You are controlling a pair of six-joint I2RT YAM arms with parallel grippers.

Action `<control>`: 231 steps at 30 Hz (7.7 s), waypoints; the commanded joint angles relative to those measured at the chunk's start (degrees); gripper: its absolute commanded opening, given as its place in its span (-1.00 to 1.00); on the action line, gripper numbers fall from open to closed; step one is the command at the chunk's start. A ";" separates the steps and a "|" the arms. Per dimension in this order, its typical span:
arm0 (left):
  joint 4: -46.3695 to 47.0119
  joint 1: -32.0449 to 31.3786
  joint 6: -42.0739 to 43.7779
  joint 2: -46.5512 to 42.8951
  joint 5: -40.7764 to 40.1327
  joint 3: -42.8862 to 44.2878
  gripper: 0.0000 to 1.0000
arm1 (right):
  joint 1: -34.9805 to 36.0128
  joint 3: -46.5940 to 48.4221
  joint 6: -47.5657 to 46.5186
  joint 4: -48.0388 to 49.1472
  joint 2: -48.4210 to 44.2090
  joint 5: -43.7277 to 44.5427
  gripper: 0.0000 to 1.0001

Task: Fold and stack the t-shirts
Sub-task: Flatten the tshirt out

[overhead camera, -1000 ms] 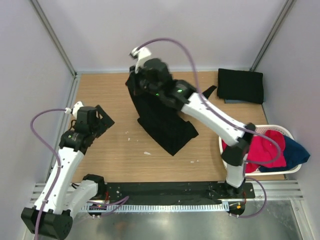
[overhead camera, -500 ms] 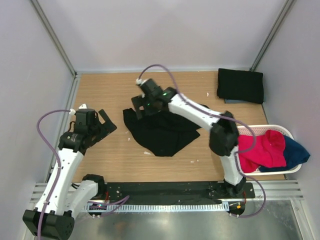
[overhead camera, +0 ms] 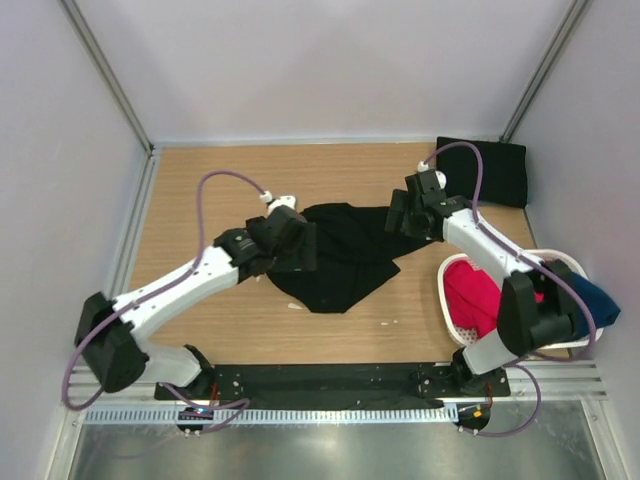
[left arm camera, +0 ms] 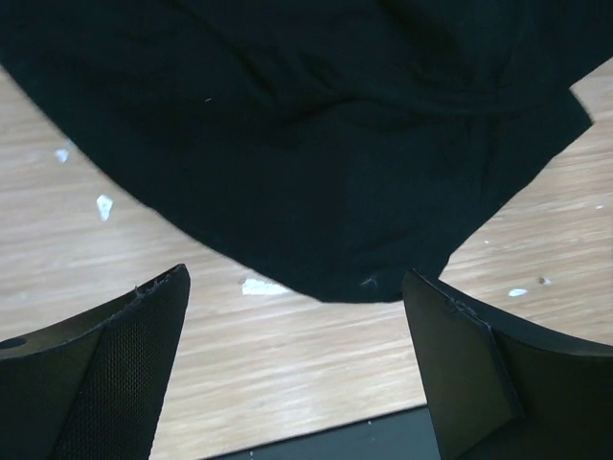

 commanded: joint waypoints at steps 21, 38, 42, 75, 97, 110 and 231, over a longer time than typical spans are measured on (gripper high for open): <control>4.68 -14.81 7.13 39.16 -8.35 23.02 0.19 | -4.96 1.45 1.67 15.44 22.25 -0.72 0.21; -27.81 -11.65 -46.95 -13.26 -32.60 -9.39 -0.99 | -6.36 15.42 -3.34 9.65 14.35 3.15 -0.98; -37.14 -7.45 -55.00 -22.42 -37.52 -12.93 -0.99 | -6.28 24.36 -5.27 8.42 12.94 2.71 -0.98; -35.36 6.89 -23.67 -32.29 -42.73 -9.07 0.82 | -6.19 74.31 -12.31 -7.57 50.47 -1.05 -0.13; 14.08 22.63 29.72 33.26 33.72 29.95 0.52 | 3.04 0.60 7.19 1.90 3.19 -1.34 0.69; 11.28 11.91 38.77 53.13 30.94 49.11 0.51 | 4.00 -12.69 9.93 11.22 5.38 -2.83 0.45; -9.38 20.69 -26.88 -25.43 -3.69 -33.67 -1.00 | 14.19 14.64 -32.78 13.16 17.68 -21.47 0.25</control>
